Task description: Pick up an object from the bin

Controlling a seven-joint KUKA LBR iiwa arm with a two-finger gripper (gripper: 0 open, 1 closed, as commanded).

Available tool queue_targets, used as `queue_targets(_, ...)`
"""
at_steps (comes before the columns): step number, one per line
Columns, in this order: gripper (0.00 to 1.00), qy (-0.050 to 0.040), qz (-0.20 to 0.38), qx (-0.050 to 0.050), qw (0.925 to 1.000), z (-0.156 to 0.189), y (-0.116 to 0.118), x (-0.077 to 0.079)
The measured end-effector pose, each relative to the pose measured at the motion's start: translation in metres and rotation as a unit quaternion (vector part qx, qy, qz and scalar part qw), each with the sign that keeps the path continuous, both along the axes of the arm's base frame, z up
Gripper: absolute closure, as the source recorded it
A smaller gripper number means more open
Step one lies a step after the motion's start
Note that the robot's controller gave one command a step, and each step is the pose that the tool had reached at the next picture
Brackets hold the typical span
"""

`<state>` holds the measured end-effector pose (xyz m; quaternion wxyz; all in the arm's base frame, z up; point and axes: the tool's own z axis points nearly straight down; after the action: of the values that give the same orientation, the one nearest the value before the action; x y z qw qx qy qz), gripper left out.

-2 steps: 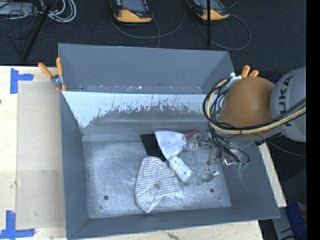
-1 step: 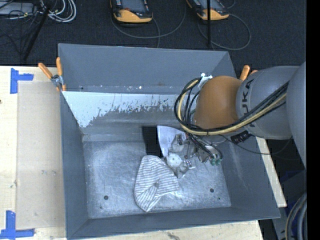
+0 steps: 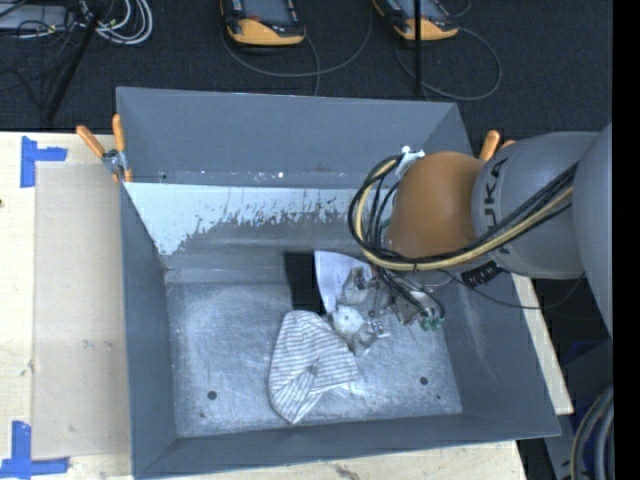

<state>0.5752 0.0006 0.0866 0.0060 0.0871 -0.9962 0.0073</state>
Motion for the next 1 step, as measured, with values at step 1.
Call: queue_targets(1,1.00,-0.0038,-0.001,0.004,1.0000,0.0017,-0.0023,-0.0042)
